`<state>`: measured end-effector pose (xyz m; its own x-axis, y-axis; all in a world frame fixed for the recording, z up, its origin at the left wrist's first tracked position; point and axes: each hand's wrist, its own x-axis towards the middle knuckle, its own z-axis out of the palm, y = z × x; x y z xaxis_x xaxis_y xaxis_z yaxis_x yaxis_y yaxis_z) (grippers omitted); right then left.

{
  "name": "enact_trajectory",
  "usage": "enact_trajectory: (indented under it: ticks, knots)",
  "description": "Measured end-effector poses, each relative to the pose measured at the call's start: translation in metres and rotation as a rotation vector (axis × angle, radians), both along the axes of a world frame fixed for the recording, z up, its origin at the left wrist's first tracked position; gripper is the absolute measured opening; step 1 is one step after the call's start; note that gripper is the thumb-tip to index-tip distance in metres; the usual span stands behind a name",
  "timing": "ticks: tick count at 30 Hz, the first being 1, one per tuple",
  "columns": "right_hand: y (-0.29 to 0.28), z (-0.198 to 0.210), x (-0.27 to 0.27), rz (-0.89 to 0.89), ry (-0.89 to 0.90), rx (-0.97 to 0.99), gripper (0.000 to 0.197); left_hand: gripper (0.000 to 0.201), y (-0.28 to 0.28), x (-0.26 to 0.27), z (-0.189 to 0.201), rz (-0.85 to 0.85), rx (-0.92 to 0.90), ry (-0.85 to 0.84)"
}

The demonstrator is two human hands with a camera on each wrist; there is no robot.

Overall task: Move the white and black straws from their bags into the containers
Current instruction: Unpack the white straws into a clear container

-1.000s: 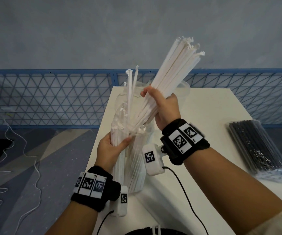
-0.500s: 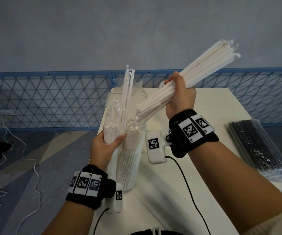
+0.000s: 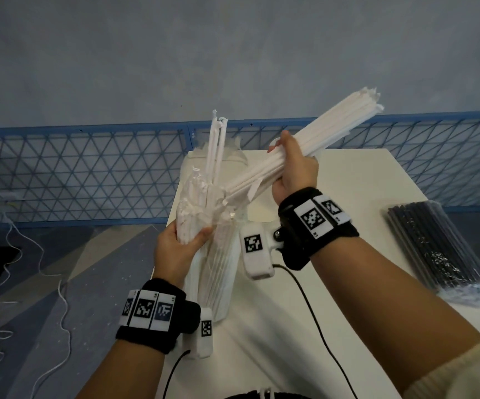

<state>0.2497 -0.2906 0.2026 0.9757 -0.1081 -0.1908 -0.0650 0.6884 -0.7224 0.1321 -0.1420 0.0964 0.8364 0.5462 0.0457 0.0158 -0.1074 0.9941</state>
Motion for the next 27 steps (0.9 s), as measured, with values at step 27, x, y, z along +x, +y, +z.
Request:
enact_trajectory:
  ticks: [27]
  knots:
    - [-0.030, -0.010, 0.024, -0.134, 0.158, 0.097, 0.049, 0.027, 0.015, -0.006, -0.008, 0.033, -0.078, 0.061]
